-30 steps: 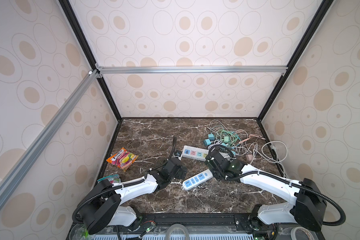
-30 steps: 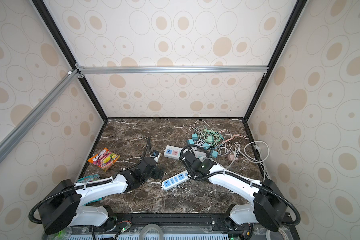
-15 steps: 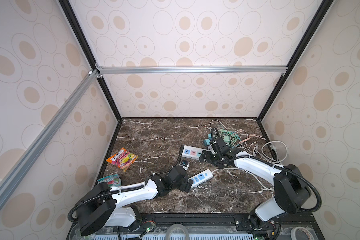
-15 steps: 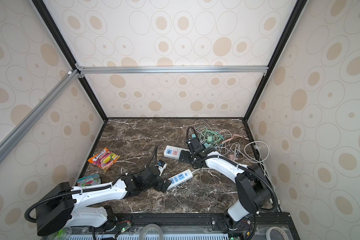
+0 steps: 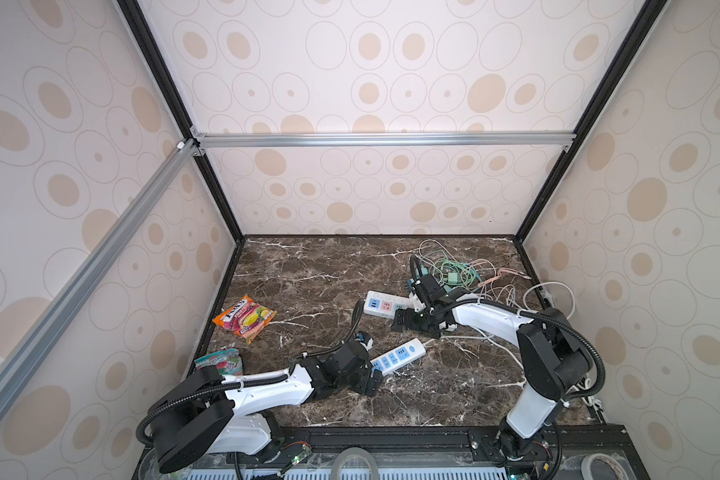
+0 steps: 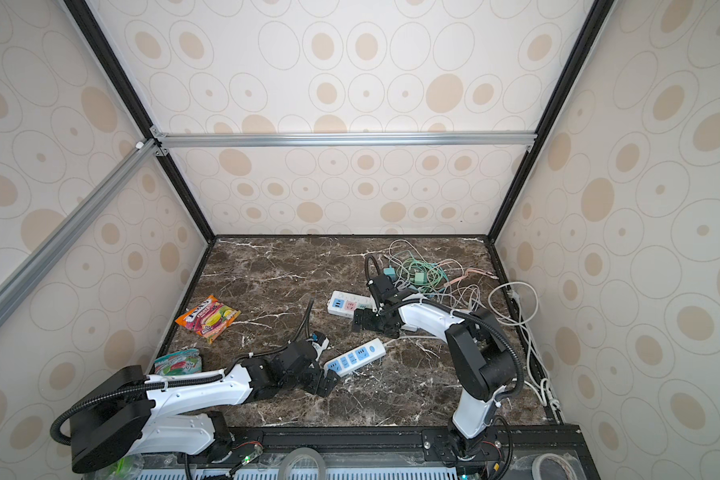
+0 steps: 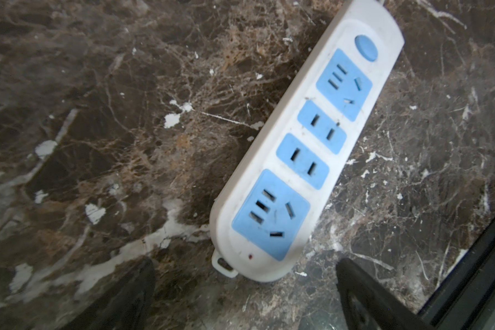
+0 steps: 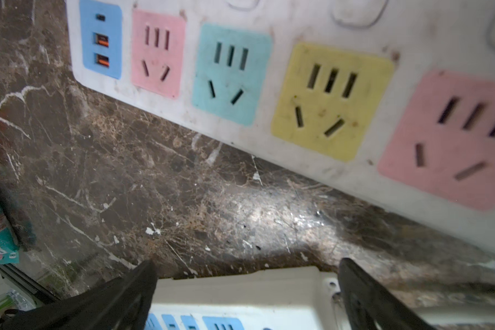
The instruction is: Insert the plug
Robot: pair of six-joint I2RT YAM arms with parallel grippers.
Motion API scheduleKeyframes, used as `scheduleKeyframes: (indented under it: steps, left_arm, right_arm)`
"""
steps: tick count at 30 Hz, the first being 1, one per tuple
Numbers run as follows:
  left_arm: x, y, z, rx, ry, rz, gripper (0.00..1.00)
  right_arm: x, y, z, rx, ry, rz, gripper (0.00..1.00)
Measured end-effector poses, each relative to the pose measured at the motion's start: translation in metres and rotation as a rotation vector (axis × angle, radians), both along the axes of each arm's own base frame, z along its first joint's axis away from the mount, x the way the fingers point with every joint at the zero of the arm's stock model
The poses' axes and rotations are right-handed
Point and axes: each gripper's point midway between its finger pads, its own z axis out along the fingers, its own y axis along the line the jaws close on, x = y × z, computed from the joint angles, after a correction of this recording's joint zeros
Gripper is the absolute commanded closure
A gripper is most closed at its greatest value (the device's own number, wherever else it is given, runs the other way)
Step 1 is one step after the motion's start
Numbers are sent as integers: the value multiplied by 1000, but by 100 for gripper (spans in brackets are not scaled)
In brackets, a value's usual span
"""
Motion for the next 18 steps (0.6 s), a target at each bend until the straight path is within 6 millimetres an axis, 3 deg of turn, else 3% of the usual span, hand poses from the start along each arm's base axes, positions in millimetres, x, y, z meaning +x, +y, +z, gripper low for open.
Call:
scheduleKeyframes:
  steps: [4, 9, 18]
  left_arm:
    - [5, 4, -7, 32, 0, 48, 2]
    - [15, 3, -8, 22, -20, 104, 1]
    - [27, 10, -8, 28, -41, 185, 2]
  right_arm:
    - [-6, -3, -4, 3, 34, -20, 0]
    - [-33, -17, -15, -1, 107, -75, 0]
    - [-73, -26, -12, 138, 181, -315, 0]
